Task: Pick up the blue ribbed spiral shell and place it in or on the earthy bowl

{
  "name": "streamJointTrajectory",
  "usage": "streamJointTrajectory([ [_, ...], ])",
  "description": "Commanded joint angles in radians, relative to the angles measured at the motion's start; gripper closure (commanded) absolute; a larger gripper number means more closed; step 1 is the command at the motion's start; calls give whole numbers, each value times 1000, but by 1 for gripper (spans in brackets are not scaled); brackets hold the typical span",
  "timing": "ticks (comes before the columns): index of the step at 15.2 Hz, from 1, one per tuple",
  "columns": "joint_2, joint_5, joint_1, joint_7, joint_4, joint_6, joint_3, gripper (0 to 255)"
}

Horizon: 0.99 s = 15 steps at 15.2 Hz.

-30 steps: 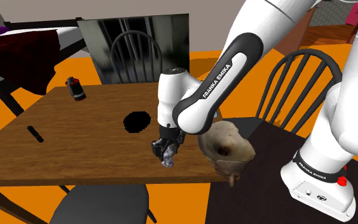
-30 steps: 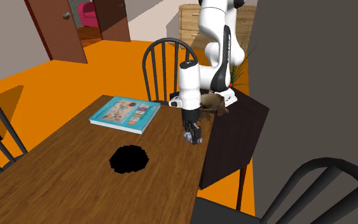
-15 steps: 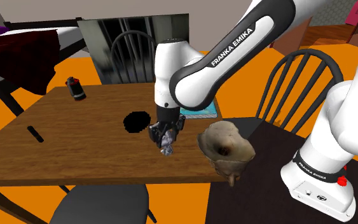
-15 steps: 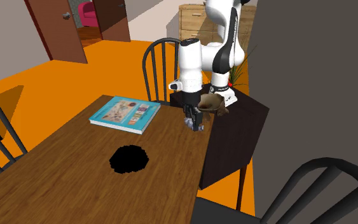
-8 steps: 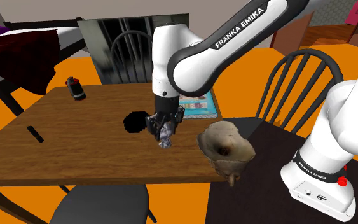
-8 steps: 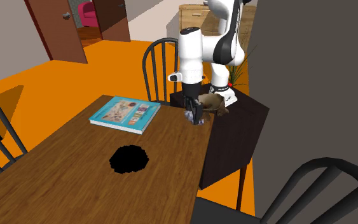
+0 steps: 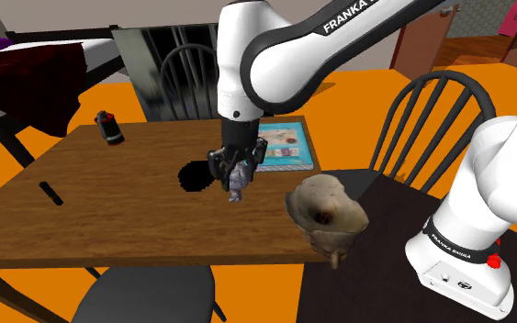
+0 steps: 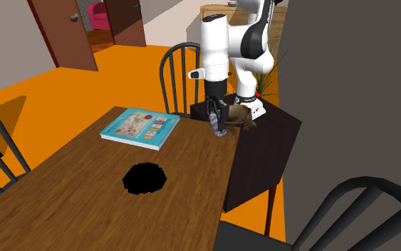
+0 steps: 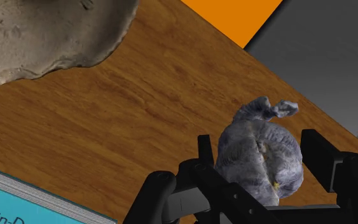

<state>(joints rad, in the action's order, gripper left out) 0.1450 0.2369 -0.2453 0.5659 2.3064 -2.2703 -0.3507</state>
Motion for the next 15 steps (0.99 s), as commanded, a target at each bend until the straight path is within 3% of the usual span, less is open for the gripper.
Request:
streamJointTrajectory([
  [1, 7, -2, 1, 3, -21, 28, 2, 255],
  [6, 36, -2, 3, 8, -63, 97, 8, 255],
  [15, 421, 98, -39, -91, 280, 153, 76, 255],
])
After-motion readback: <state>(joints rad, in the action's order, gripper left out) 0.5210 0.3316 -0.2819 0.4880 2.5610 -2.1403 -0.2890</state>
